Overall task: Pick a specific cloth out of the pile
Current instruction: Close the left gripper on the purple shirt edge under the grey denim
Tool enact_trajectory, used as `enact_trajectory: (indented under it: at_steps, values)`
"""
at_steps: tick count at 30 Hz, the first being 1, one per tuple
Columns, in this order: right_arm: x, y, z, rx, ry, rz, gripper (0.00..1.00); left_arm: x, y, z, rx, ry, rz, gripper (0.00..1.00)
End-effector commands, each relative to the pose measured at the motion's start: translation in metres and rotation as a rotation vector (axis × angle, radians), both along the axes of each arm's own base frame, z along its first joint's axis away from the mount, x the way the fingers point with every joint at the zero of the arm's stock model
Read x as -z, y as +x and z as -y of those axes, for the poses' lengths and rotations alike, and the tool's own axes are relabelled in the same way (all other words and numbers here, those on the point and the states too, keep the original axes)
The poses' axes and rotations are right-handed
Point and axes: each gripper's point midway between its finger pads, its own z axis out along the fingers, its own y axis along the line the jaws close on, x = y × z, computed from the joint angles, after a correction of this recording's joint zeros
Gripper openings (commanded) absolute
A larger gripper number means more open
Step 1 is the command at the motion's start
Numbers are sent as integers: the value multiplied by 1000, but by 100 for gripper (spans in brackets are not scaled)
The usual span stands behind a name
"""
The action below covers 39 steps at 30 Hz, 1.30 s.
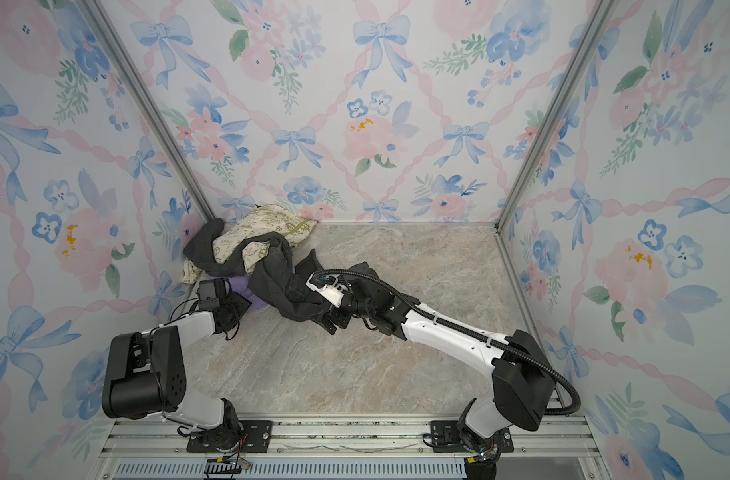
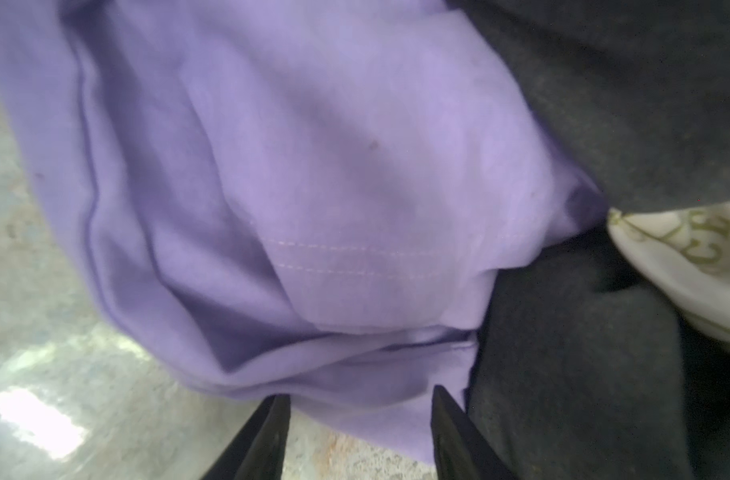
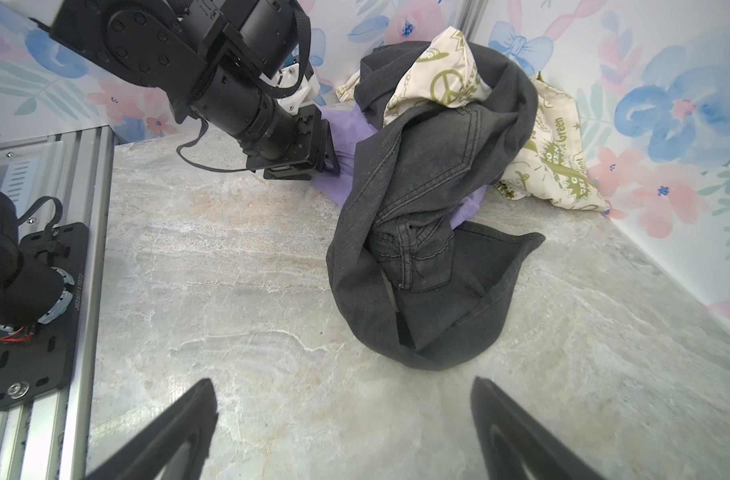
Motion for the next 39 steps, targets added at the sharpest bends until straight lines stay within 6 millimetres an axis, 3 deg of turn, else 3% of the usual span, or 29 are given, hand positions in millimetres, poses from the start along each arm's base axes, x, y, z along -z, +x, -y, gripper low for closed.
enact_trajectory:
  at_steps: [1,6,10,12,16,24,39]
  values:
    - [-13,-9,7,-7,0,19,97,-2,9,0,-3,-24,30,47]
    - [-13,-10,12,7,-3,23,97,1,15,2,10,-41,37,33]
    - [-15,-10,14,13,-2,30,97,4,14,4,27,-39,29,9]
    - [-18,-9,15,19,0,40,97,-15,28,2,35,-32,79,0]
    - [-23,-8,17,38,13,50,97,-43,33,-2,31,0,150,0]
    - [-37,-3,16,60,38,69,97,-118,43,-9,31,82,329,0]
    - [-37,5,6,39,7,92,97,-249,58,-7,97,194,611,0]
